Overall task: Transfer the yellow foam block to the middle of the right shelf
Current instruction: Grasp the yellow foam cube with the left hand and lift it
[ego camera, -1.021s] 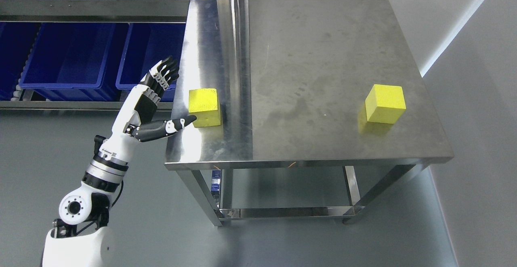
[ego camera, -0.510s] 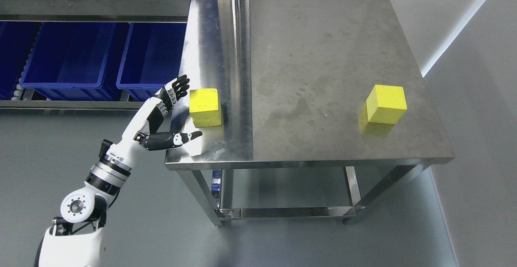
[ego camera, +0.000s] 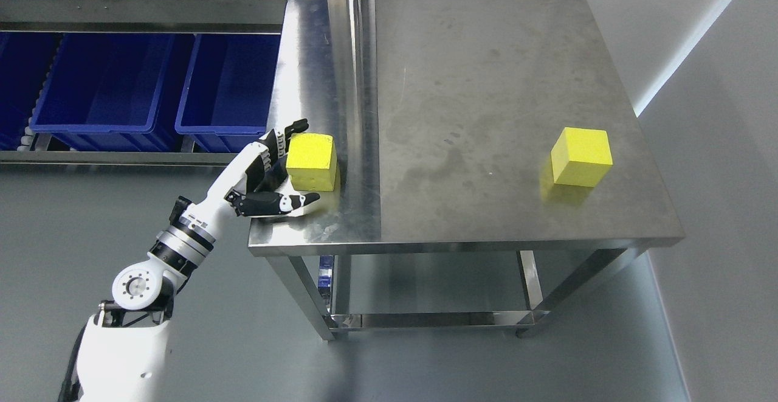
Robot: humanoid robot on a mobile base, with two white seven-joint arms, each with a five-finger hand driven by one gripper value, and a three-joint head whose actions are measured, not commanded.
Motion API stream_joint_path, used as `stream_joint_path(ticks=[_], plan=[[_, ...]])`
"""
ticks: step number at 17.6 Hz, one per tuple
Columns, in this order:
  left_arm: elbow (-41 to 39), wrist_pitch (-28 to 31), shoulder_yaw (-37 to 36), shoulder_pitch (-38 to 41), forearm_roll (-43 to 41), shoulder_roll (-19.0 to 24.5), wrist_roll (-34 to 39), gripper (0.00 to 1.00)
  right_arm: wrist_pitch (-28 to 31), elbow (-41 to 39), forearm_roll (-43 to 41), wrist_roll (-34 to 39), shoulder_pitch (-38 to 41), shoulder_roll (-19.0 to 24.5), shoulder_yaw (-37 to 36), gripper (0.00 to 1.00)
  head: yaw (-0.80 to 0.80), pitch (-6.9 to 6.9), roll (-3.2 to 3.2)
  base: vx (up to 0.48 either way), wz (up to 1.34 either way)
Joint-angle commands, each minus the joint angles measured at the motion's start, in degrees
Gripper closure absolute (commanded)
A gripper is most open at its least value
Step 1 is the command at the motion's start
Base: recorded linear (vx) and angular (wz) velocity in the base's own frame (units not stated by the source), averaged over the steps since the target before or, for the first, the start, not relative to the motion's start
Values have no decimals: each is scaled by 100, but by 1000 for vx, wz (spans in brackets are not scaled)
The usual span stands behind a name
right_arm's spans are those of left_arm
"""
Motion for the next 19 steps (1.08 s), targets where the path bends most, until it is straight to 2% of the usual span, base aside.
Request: stream_joint_path(ticks=[1, 5, 7, 10, 12, 14, 17, 18, 19], plan=[[688, 19, -169, -321, -36, -260, -11, 32, -3, -100, 0, 2, -17, -100, 0, 0, 0, 0, 0, 0, 0], [732, 11, -126, -392, -1, -585, -11, 48, -3, -100, 0, 2, -17, -100, 0, 0, 0, 0, 0, 1, 8], [654, -77, -64, -444, 208, -591, -11, 54, -3, -100, 0, 2, -17, -100, 0, 0, 0, 0, 0, 3, 42], [102, -148, -3, -585, 1637, -591, 59, 61, -3, -100, 0, 2, -9, -100, 0, 0, 0, 0, 0, 6, 53], [-93, -218, 111, -612, 2063, -591, 182, 61, -3, -100, 0, 2, -9, -100, 0, 0, 0, 0, 0, 17, 80], [-129, -594, 304, -673, 2143, -591, 785, 61, -3, -100, 0, 2, -17, -100, 0, 0, 0, 0, 0, 24, 153], [-129, -807, 340, -673, 2143, -591, 2550, 61, -3, -100, 0, 2, -9, -100, 0, 0, 0, 0, 0, 37, 286], [-129, -816, 332, -665, 2143, -591, 2912, 61, -3, -100, 0, 2, -9, -100, 0, 0, 0, 0, 0, 66, 479], [-129, -816, 323, -647, 2143, -591, 2933, 61, -3, -100, 0, 2, -9, -100, 0, 0, 0, 0, 0, 66, 479]])
